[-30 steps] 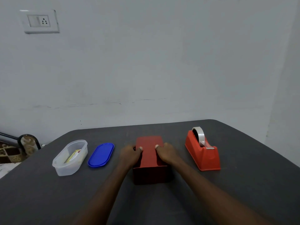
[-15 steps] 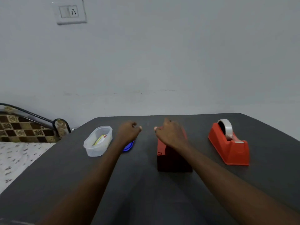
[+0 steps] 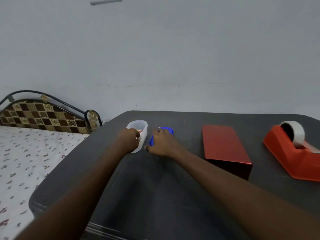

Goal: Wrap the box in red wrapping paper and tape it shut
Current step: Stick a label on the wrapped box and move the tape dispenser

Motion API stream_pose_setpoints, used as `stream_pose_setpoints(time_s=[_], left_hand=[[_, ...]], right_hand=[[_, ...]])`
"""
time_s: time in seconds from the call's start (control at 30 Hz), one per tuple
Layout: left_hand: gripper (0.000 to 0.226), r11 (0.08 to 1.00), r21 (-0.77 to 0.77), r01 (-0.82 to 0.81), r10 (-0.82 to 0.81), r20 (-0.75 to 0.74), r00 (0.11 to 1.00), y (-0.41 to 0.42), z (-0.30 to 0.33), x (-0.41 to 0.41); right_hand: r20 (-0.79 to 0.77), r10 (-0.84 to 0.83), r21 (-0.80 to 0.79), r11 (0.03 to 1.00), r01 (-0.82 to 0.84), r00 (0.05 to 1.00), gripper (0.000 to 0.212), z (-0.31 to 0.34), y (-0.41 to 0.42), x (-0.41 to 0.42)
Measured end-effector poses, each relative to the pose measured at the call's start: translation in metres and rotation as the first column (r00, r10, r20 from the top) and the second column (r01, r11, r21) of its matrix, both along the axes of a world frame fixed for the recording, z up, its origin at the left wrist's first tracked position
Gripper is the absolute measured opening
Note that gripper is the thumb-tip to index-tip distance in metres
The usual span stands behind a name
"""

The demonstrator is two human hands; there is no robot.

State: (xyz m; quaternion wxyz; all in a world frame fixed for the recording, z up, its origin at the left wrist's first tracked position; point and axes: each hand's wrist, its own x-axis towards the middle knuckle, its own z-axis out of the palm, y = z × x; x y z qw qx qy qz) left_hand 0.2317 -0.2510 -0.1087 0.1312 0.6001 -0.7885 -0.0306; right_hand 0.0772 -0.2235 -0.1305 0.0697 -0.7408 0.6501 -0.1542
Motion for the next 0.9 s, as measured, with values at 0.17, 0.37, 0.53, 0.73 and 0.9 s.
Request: stream_pose_setpoints(time_s=[0.17,0.37,0.53,0.73,0.9], left_hand=[[0.026,0.998,-0.015,0.067,-0.066,0.031,0.997,-0.004,-0.002,0.013],[0.032,0.996,-0.036,0.082,-0.082,0.006,0.997,-0.034,0.028,0.015],[0.048,0.985,0.129,0.118,-0.142,0.203,0.969,-0.064,0.019,-0.004],[0.052,0.950,0.311,-0.011,-0.061,0.221,0.973,-0.093,0.000,-0.023],[0.059,0.925,0.377,-0.036,-0.034,0.176,0.984,-0.105,-0.003,-0.023]], right_hand=[[-0.084,0.003,0.037,0.999,0.000,0.996,0.076,-0.031,-0.020,0.014],[-0.126,-0.022,-0.135,0.991,0.005,0.992,0.071,-0.060,-0.025,0.014],[-0.128,0.002,-0.156,0.988,-0.022,0.992,0.076,-0.063,-0.027,0.011],[-0.119,-0.006,-0.174,0.985,-0.015,0.993,0.076,-0.064,-0.026,0.010],[-0.118,-0.020,-0.174,0.985,-0.001,0.993,0.075,-0.064,-0.026,0.012]])
